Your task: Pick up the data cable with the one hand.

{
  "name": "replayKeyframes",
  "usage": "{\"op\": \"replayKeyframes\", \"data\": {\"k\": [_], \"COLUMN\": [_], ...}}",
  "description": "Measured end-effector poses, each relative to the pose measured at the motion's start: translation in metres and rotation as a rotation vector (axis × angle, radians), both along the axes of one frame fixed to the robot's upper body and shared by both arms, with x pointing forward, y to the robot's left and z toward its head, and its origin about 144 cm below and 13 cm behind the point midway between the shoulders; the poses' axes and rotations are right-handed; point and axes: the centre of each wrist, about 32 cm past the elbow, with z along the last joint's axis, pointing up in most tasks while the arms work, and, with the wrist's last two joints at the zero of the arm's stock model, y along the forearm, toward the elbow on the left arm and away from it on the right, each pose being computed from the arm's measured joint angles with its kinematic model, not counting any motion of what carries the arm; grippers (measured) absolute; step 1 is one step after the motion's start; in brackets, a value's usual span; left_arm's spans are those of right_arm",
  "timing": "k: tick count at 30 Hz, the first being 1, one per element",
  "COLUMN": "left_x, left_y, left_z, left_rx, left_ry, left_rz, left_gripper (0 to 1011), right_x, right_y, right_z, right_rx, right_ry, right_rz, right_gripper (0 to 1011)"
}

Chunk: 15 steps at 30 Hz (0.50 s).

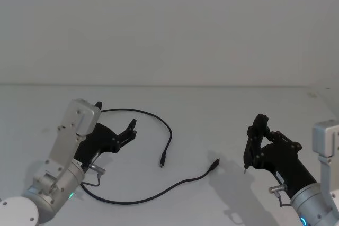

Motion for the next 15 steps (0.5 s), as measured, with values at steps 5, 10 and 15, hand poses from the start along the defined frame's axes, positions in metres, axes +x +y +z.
{"op": "replayKeyframes", "data": {"k": [5, 10, 15], "left_x": [0.0, 0.0, 0.0], "left_y": [0.0, 0.0, 0.0], "left_z": [0.0, 0.0, 0.0], "left_rx": [0.0, 0.0, 0.0], "left_ry": [0.0, 0.0, 0.0], "left_rz": [0.0, 0.0, 0.0], "left_gripper": [1001, 1001, 1001], "right_x": [0.0, 0.0, 0.0], "right_y": [0.0, 0.0, 0.0], "right_z": [0.0, 0.0, 0.0], "right_rx": [0.0, 0.0, 0.0], "right_ry": [0.0, 0.0, 0.0], "right_rz": [0.0, 0.0, 0.0], "right_gripper": [279, 279, 279]}}
